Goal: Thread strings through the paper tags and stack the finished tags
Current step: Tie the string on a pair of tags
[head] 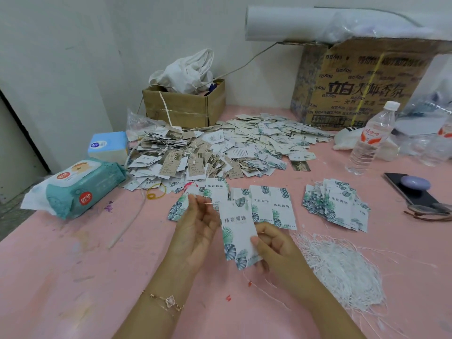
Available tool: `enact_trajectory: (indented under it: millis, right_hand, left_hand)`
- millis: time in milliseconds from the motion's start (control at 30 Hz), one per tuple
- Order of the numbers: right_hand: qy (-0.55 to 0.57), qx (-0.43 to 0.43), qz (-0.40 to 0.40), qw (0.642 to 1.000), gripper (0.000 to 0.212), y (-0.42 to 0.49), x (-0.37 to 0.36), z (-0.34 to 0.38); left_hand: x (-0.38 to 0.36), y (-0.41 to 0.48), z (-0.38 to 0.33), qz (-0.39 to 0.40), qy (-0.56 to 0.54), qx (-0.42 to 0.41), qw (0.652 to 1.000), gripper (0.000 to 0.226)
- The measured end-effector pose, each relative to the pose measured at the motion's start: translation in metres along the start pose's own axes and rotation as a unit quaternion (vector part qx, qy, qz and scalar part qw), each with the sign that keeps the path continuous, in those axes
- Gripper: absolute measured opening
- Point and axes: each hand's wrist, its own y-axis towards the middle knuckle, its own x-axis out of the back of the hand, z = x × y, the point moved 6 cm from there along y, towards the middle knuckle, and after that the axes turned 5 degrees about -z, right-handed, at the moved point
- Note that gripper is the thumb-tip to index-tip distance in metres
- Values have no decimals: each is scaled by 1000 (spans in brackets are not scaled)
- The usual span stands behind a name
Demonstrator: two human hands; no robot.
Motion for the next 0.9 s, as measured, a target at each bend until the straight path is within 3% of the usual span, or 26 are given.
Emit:
enact_trajectory:
  millis: [100, 233, 333, 467, 733, 900]
  right_hand:
    - [34, 12, -38, 999, 10, 2, 5, 6]
    - [39, 22, -89, 995, 37, 4, 15, 9]
    - [48, 26, -93, 994, 30, 4, 16, 9]
    - [42, 32, -91, 994, 18, 4, 15, 8]
    - [21, 33, -107, 993, 14, 5, 20, 6]
    - [12, 34, -102, 994, 13, 5, 21, 5]
  left_hand:
    - [3, -2, 7, -26, 105, -21, 994, 18]
    - [2, -6, 20, -26, 119, -10, 993, 19]
    - [3, -8, 31, -30, 143, 0, 989, 22]
    - [3, -12, 40, -25, 169, 26, 985, 49]
    - [5, -15, 47, -11, 233, 37, 972, 17]
    - [2, -15, 45, 3, 247, 31, 969, 19]
